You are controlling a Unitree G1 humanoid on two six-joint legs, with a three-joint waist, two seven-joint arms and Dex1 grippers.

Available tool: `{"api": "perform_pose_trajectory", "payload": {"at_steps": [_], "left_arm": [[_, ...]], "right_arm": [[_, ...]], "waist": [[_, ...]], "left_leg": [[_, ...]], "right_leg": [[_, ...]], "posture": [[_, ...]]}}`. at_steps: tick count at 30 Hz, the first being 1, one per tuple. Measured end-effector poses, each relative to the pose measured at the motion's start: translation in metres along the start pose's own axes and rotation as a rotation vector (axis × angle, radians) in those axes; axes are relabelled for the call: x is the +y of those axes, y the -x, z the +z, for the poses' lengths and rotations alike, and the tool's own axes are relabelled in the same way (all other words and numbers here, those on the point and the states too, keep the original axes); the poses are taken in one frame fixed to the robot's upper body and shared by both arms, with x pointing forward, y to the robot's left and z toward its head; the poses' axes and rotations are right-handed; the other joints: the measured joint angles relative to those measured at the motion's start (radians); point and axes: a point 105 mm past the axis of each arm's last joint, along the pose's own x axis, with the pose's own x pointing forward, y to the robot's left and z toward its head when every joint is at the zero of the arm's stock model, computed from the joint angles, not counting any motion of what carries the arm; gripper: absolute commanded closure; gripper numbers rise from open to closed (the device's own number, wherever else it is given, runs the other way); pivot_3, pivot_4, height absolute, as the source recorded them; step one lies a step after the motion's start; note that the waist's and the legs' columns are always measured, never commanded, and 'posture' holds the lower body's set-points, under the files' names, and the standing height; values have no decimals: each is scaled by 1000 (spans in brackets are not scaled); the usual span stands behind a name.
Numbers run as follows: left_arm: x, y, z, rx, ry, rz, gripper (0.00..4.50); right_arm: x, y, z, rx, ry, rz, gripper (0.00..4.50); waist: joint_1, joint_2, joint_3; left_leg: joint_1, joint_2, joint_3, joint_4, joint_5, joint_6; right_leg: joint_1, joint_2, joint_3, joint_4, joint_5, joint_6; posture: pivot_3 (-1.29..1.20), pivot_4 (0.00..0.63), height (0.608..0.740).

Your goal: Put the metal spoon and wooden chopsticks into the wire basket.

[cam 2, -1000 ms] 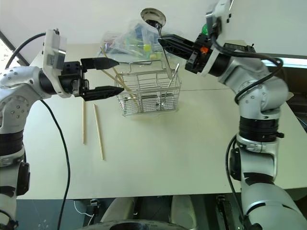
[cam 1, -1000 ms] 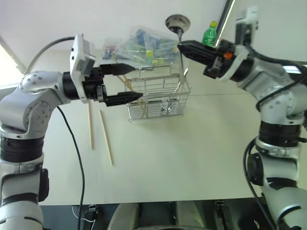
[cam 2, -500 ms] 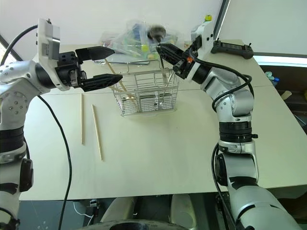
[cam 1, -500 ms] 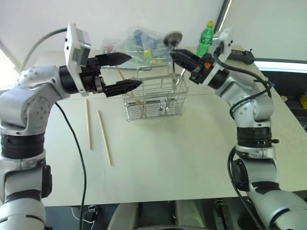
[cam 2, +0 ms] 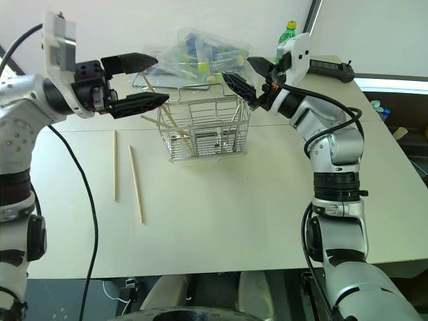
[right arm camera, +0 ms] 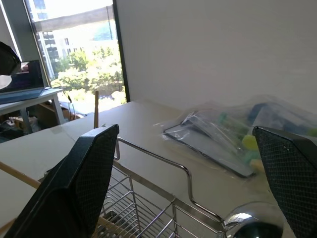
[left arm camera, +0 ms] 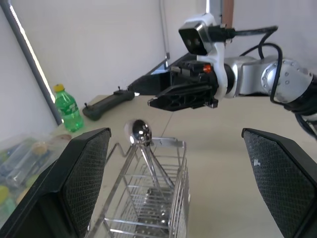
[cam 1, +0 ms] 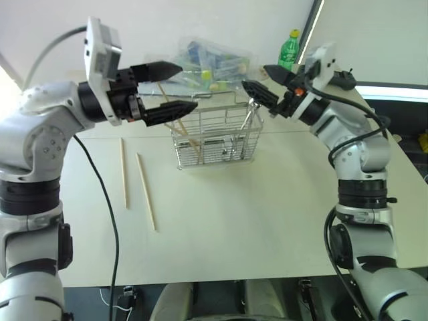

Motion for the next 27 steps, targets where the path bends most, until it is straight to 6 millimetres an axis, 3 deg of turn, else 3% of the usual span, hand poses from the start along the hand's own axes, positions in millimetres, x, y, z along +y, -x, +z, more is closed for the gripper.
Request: {"api": "perform_pose_trajectory", "payload": {"at_steps": [3,7,9,11,14,17,23,27], "left_arm": [[11,3,38,-108,-4,34,0],[28,15,89,-243,-29,120,0],[43,33,105,-276,-41,228,0],[59,54,105,-239,-74,368,0],[82,97,70,-41,-111,619,0],[99,130,12,230,-72,810,0],[111,167,-36,508,-43,1008,0],[113,177,-93,630,154,1110,0]], "right_arm": [[-4,11,31,-39,33,30,83],[6,30,65,-61,66,129,83],[13,42,76,-41,79,185,83],[21,56,83,-5,119,234,83],[40,79,68,141,178,320,83],[55,94,52,264,156,387,83],[78,116,36,433,137,422,83],[88,123,14,475,91,413,83]], "waist": [[-1,0,0],[-3,0,0],[-8,0,0],[-9,1,0],[-8,2,-1],[-1,0,0],[12,-6,-1],[24,-5,-1]], "left_leg": [[0,0,0,0,0,0],[1,0,1,-2,0,1],[2,0,3,-3,0,1],[3,0,3,-4,0,1],[4,1,5,-6,-1,1],[1,2,5,-3,-1,1],[0,2,5,0,-1,1],[1,2,5,0,-2,2]], "right_leg": [[0,0,0,0,0,0],[1,0,-1,-1,-1,1],[1,0,0,-1,-1,1],[0,0,0,-1,-1,1],[0,0,1,0,-1,2],[0,-1,1,-1,-1,2],[1,-4,1,-3,-4,4],[1,-4,1,-2,-3,4]], "posture": [[0,150,734],[0,150,734],[0,150,734],[0,150,734],[0,150,734],[0,150,734],[0,150,734],[0,150,734]]}}
